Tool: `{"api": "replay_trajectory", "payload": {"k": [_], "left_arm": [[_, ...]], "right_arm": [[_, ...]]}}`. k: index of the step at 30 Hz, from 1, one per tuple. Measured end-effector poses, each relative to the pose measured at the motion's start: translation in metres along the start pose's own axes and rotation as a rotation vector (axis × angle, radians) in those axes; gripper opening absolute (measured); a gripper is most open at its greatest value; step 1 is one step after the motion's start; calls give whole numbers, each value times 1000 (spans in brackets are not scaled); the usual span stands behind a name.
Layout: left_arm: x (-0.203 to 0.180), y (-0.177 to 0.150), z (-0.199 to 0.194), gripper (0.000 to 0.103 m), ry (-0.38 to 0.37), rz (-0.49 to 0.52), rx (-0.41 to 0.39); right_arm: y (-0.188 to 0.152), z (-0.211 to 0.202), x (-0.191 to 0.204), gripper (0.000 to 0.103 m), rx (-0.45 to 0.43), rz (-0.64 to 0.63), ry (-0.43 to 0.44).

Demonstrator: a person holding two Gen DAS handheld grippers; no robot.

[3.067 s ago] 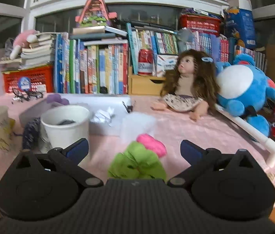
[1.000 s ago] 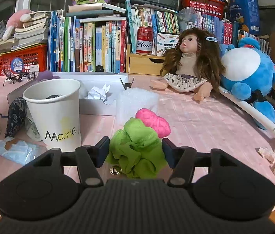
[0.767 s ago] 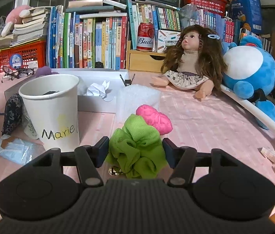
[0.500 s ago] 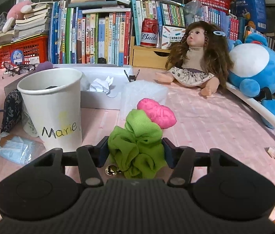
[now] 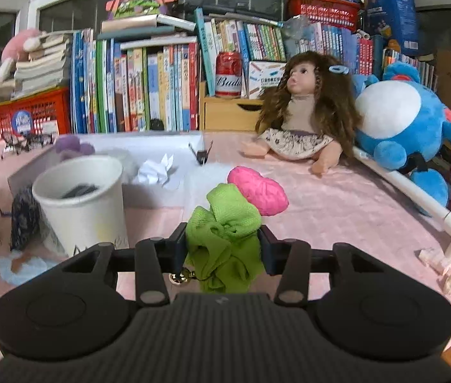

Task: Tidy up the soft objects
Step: 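Carry both items over the white tray and open both grippers to drop them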

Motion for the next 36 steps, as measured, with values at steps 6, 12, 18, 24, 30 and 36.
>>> {"api": "replay_trajectory", "payload": {"k": [6,12,18,24,30,36], "left_arm": [[6,26,2,41,-20,-39,1],[-2,61,7,41,-64,-33,-18],[-20,91,20,41,-140,-28,-17],[-44,112,40,41,-192,11,1],[-60,129,61,41,-228,21,22],[-74,136,75,41,-236,49,45]], "right_arm": [[24,-3,-5,50,-31,23,10],[54,2,3,50,-51,16,47],[79,10,21,50,-58,7,104],[100,20,42,50,-59,-7,150],[115,34,61,50,-37,-17,182],[122,45,73,50,-8,-10,210]]}}
Point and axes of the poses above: each gripper's, at about its wrist camera, not at the fingertips, and z roughly the way its jaws point, x to its left, y to its top, the point moved 7 cm from there along z, roughly the way its jaws point, and after that the axes turned 9 degrees about -y, right-handed, at the moved point
